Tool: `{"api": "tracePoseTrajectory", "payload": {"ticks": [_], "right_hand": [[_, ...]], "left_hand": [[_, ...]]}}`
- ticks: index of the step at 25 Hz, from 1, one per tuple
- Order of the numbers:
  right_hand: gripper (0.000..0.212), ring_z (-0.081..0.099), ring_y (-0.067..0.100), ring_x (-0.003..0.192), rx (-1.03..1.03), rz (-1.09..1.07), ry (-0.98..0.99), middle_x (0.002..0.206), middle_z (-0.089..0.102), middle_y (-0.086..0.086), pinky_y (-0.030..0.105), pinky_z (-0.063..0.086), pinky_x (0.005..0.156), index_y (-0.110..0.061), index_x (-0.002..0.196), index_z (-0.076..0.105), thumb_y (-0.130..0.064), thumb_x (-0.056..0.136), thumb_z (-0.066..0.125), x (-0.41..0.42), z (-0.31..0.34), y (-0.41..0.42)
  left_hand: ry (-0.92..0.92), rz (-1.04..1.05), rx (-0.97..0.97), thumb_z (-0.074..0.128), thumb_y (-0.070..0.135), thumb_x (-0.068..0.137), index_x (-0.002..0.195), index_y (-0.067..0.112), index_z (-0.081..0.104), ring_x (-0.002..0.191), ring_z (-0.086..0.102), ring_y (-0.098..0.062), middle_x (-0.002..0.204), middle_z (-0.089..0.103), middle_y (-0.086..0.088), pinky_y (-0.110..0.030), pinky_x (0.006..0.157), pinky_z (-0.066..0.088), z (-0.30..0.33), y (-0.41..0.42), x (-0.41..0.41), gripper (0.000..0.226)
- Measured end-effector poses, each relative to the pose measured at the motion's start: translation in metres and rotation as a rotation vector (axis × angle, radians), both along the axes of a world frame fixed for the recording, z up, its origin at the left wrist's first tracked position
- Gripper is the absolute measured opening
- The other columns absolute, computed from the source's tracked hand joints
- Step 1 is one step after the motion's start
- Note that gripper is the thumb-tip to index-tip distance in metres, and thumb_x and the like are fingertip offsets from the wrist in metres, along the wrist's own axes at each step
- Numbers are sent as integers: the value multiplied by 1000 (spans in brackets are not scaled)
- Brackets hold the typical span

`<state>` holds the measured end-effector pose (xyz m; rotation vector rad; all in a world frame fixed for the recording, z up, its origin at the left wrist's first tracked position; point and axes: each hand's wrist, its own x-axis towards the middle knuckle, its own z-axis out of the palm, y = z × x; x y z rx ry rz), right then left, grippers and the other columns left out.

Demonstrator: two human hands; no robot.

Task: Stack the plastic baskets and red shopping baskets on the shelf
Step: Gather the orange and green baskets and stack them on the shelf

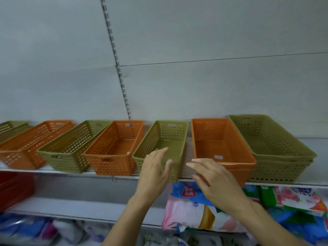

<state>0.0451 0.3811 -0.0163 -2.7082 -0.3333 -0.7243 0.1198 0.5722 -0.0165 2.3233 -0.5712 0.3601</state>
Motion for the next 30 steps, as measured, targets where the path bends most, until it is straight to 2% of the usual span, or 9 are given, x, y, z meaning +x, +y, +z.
{"api": "tracePoseTrajectory", "payload": {"ticks": [5,9,13,15,17,19,21,26,30], "right_hand": [[42,52,17,120,-18,88,90,127,59,-3,32,44,99,-24,130,56,-27,88,57,40,-2,55],[54,32,22,140,-3,-146,252,153,34,1,38,30,111,-23,147,31,-36,96,43,90,14,82],[59,40,33,134,182,-459,515,150,37,16,45,40,105,-14,149,22,-33,97,39,138,3,73],[46,54,31,117,317,-564,579,132,53,15,44,45,97,-15,140,36,-29,96,40,150,-1,70],[23,61,24,89,407,-649,570,101,62,8,40,49,81,-14,115,53,-23,95,46,155,2,71],[13,60,19,76,445,-685,553,87,61,4,35,48,69,-12,101,58,-18,94,49,157,5,71],[13,60,18,74,484,-704,539,89,63,4,32,47,66,-12,102,59,-14,92,50,157,7,73],[24,64,25,82,559,-772,399,99,68,8,40,54,77,-15,111,63,-12,89,55,150,3,86],[39,67,30,91,529,-781,243,108,70,7,44,55,76,-26,123,57,-15,86,57,125,3,97]], "left_hand": [[23,198,154,46,33,98,139,11,45,133,44,-25,139,54,-8,-46,116,25,-3,81,38,47],[60,230,199,42,37,98,145,14,39,140,36,-22,147,48,-8,-44,119,15,6,124,84,52],[94,293,224,48,35,96,143,12,39,129,48,-33,141,52,-13,-46,106,39,22,179,140,53],[183,261,204,50,33,96,140,12,42,116,58,-35,133,58,-15,-46,94,49,21,200,167,50],[292,246,177,51,30,95,133,11,49,105,63,-33,124,63,-15,-46,88,53,18,210,190,43],[408,270,140,52,27,94,125,11,56,97,66,-30,115,67,-13,-45,85,55,20,213,208,36],[464,274,126,51,22,94,124,12,58,94,67,-29,113,68,-12,-42,85,56,17,213,218,32],[330,285,84,50,12,89,110,17,67,83,68,-29,101,73,-10,-39,80,56,9,211,217,28],[253,286,-83,52,12,93,122,18,64,100,68,-30,117,71,-9,-39,87,53,12,217,190,32]]}}
